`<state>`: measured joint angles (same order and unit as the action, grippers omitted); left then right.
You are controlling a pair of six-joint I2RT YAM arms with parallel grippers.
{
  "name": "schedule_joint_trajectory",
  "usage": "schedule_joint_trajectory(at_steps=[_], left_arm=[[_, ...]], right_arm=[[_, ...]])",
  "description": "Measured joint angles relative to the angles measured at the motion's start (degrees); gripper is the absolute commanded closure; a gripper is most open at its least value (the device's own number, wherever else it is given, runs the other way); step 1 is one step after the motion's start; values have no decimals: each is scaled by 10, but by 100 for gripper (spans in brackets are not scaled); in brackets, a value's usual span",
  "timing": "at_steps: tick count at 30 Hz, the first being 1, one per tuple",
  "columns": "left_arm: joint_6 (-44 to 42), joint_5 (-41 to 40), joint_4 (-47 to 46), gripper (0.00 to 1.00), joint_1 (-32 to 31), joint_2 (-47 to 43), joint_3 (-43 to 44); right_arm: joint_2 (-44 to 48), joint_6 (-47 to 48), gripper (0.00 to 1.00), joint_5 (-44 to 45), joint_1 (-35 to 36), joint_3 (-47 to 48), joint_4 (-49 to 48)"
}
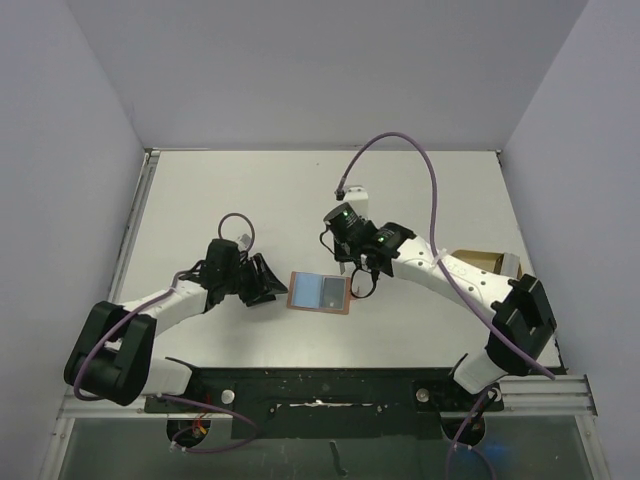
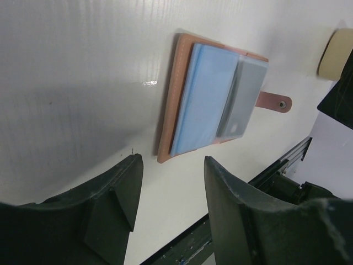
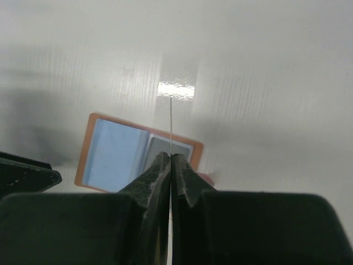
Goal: Put the credit cards into the card holder
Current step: Insert the credit card into the card holder.
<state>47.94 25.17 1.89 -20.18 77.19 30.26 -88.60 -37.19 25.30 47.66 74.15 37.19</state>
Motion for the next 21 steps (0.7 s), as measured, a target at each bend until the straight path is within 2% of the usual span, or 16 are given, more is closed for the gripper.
schedule_joint_trajectory(at_steps=[11,21], left_arm=[[12,3,-36,57,0,38,-22],[17,10,-72,62,-2,54,-26]], right_arm=[[0,-54,100,-120,-1,-136,-186],[0,-104,100,-185,-11,-229,-280]])
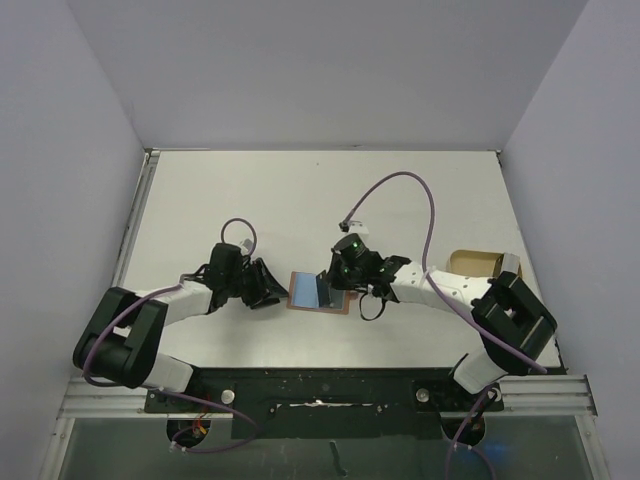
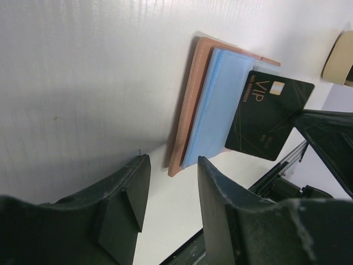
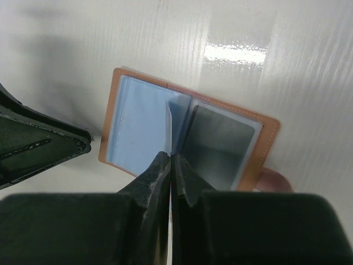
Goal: Put the credit cards into the card holder
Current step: Insert the credit card into the card holder.
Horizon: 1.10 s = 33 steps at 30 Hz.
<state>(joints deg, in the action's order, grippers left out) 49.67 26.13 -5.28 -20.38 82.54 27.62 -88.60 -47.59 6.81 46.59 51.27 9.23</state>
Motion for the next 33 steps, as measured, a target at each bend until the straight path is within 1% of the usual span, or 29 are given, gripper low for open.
schedule_joint_trajectory(at_steps=[4,9,19,23,33], left_arm=[[10,3,-21,68,-7,7,-7],[19,6,-42,73,-19,16,-14],[30,7,-58,82,-31,25,-20],[34,7,-61,85,-37,29,-20],[41,8,-75,87,-47,38,-20]], right_arm=[[0,-12,100,-12,-13,-34,-32],[0,-23,100,-15,-35,-71,-46],[12,-27,100,-20,-50,-98,-66],[13,-27,100,-25,-53,-99,-73],[12,-26,100,-33,-58,-99,-90]])
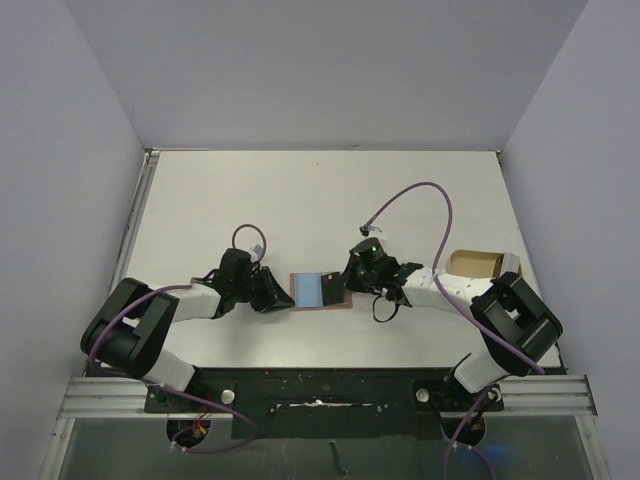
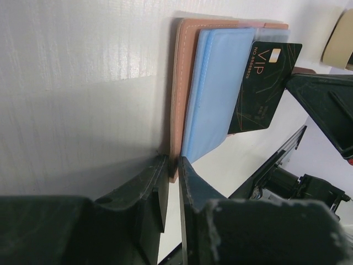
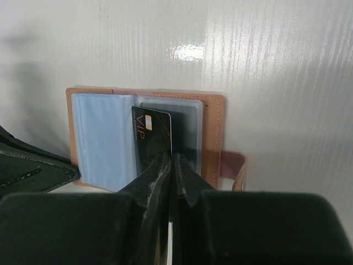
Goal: Put the credit cards into the card holder
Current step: Insert the credit card into the card holder.
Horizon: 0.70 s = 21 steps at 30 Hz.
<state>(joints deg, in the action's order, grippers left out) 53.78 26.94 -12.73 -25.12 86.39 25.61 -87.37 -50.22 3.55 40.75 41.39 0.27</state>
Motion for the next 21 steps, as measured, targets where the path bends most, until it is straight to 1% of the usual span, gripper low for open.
schedule_joint_trajectory(at_steps=[6,10,21], left_arm=[[0,0,-2,89,-1,2,0],[-1,1,-3,93,-1,4,0],[-15,1,5,93,-2,4,5]], right_arm=[[-12,0,100,-11,-3,0,-10],[-23,0,100,-21,-3,0,-13],[-32,2,100,-28,-7,0,-20]])
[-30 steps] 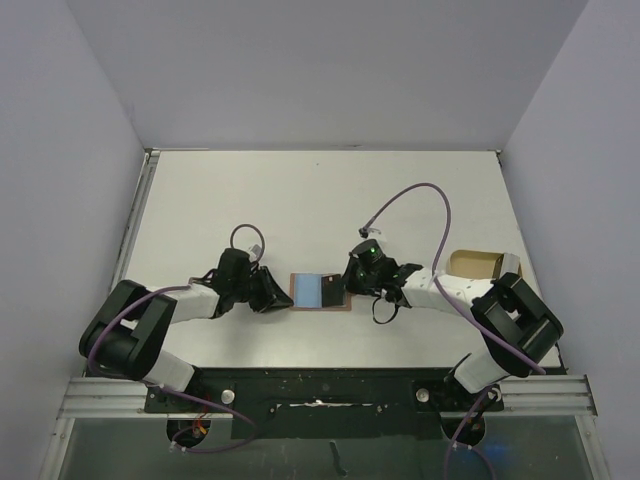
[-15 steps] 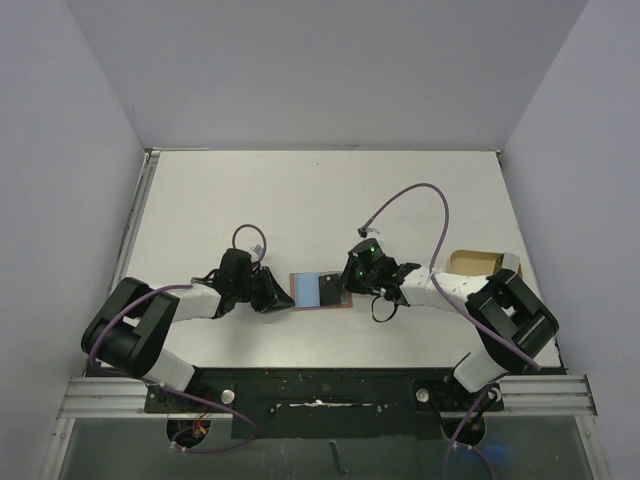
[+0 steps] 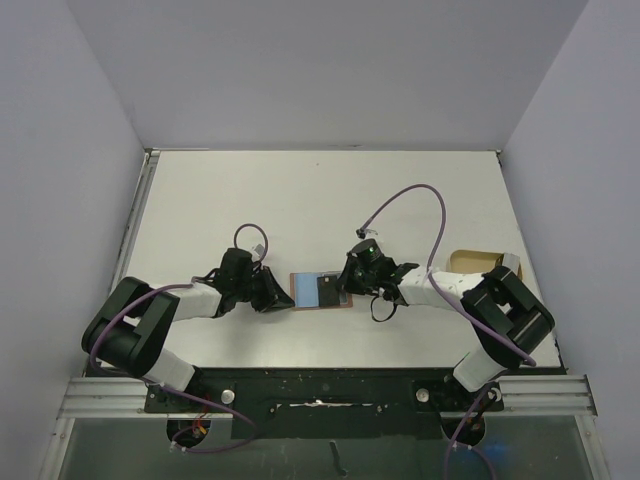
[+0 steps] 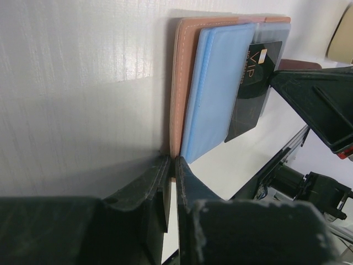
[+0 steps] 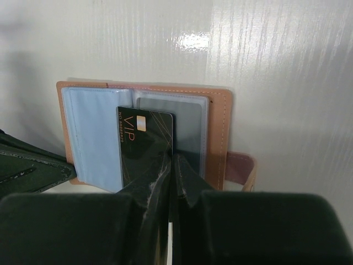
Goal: Put the credit cards into the card holder
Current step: Insert the credit card into the card holder.
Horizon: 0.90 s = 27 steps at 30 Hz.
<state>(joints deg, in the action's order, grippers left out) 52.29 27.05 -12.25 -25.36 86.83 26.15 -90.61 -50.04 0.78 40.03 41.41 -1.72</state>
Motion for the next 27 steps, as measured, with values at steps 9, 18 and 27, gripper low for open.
schedule_joint_trajectory(at_steps=[9,18,27], left_arm=[[-3,0,0,93,0,0,0],[1,0,0,93,-2,0,0],[2,2,-3,95,-2,1,0]], right_arm=[[-10,-4,100,0,-3,7,-18],[-25,-29,100,-6,-3,7,-41],[-49,-35,100,-26,2,14,-64]])
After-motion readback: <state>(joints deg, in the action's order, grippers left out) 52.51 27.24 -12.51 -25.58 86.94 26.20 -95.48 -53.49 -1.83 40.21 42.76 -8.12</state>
